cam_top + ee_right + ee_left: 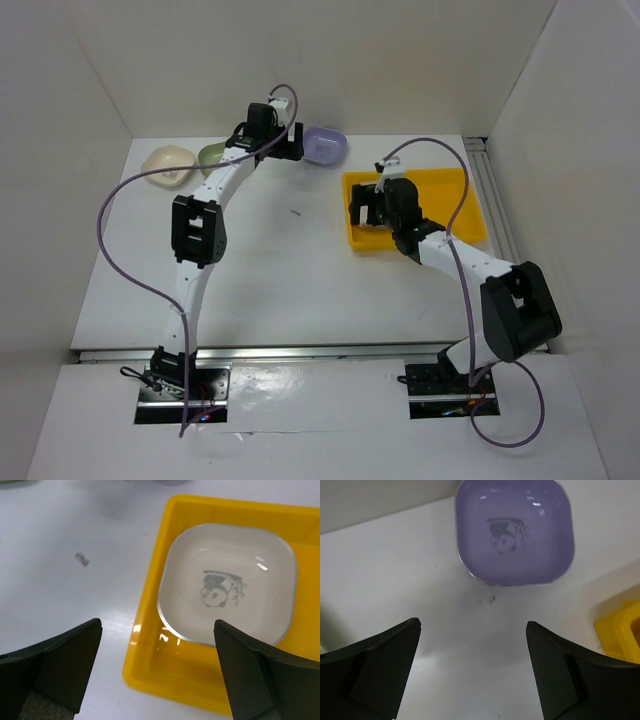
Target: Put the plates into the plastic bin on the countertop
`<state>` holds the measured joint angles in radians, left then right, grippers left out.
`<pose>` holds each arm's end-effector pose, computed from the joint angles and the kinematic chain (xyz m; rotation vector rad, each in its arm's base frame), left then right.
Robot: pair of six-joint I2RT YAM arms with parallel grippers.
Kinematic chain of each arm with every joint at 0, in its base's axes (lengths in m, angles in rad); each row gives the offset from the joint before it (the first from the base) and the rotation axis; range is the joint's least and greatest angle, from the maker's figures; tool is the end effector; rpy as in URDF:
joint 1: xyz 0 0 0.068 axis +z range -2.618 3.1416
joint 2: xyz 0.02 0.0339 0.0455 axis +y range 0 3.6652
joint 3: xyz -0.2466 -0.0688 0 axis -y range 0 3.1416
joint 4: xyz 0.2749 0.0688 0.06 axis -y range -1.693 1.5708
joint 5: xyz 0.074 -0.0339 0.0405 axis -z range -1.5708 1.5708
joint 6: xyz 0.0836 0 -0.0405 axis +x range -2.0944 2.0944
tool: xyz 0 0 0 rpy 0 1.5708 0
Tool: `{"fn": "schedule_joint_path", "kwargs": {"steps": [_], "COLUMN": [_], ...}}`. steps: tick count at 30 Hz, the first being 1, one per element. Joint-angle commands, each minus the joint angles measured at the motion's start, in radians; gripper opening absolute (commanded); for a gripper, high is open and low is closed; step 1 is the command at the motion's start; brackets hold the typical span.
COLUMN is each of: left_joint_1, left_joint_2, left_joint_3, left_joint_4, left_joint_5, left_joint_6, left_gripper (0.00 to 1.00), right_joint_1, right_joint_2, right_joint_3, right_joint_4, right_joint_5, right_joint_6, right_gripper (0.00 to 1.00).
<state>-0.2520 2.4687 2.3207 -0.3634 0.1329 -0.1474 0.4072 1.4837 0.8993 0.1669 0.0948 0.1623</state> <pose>0.6077 -0.1679 0.2092 0.1913 2.0910 -0.3806 0.3747 0.1530 0.1938 -0.1827 1.9883 0.2738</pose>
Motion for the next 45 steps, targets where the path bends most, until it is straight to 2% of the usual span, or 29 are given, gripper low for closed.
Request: {"fn": "schedule_joint_path", "kwargs": {"steps": [1,8,14,19,22,23,26,27,30,31,33,34,38,42,43,45], "left_joint_1": [0.005,-0.013,-0.013,-0.024,-0.024,-0.024,-0.024,-0.024,-0.024,-0.024,-0.024,-0.024,-0.024,-0.015,-0.006,-0.006], "left_joint_2": [0.078,0.189,0.312,0.394,0.421,0.421,0.421,0.421,0.411,0.411,0.379,0.365,0.225,-0.012,-0.067,-0.230], "left_joint_3": [0.115,0.161,0.246,0.316,0.348,0.348,0.348,0.348,0.348,0.348,0.348,0.348,0.261,0.008,-0.129,-0.260], "left_joint_4": [0.134,0.316,0.377,0.403,0.403,0.394,0.383,0.383,0.357,0.334,0.298,0.273,0.140,0.087,0.096,0.118], "left_joint_5": [-0.022,-0.162,-0.171,-0.170,-0.170,-0.170,-0.159,-0.144,-0.144,-0.144,-0.153,-0.153,-0.162,-0.147,-0.092,-0.069], "left_joint_6": [-0.075,-0.043,-0.040,-0.040,-0.040,-0.040,-0.017,-0.017,-0.007,-0.007,-0.007,-0.007,-0.007,0.046,0.070,0.129], "left_gripper": [1.00,1.00,1.00,1.00,0.83,0.73,0.61,0.51,0.33,0.16,0.03,0.00,0.00,0.00,0.00,0.00], "right_joint_1": [0.065,0.168,0.231,0.268,0.289,0.289,0.289,0.289,0.289,0.289,0.289,0.289,0.289,0.289,0.289,0.277], "right_joint_2": [-0.097,-0.278,-0.425,-0.448,-0.476,-0.487,-0.497,-0.497,-0.508,-0.519,-0.519,-0.504,-0.377,-0.266,-0.245,-0.185], "right_joint_3": [-0.051,-0.197,-0.250,-0.241,-0.241,-0.241,-0.232,-0.232,-0.232,-0.241,-0.241,-0.241,-0.194,-0.139,-0.113,-0.085], "right_joint_4": [0.086,0.097,0.053,-0.032,-0.052,-0.052,-0.070,-0.079,-0.079,-0.079,-0.070,-0.070,-0.079,0.011,0.052,0.091], "right_joint_5": [0.029,0.098,0.168,0.224,0.247,0.247,0.256,0.269,0.279,0.290,0.290,0.290,0.290,0.258,0.222,0.169], "right_joint_6": [0.005,0.029,0.039,0.039,0.039,0.039,0.039,0.039,0.039,0.039,0.039,0.039,0.028,0.046,0.046,0.020], "right_gripper": [1.00,1.00,1.00,1.00,1.00,1.00,1.00,1.00,1.00,1.00,1.00,1.00,1.00,1.00,1.00,1.00]}}
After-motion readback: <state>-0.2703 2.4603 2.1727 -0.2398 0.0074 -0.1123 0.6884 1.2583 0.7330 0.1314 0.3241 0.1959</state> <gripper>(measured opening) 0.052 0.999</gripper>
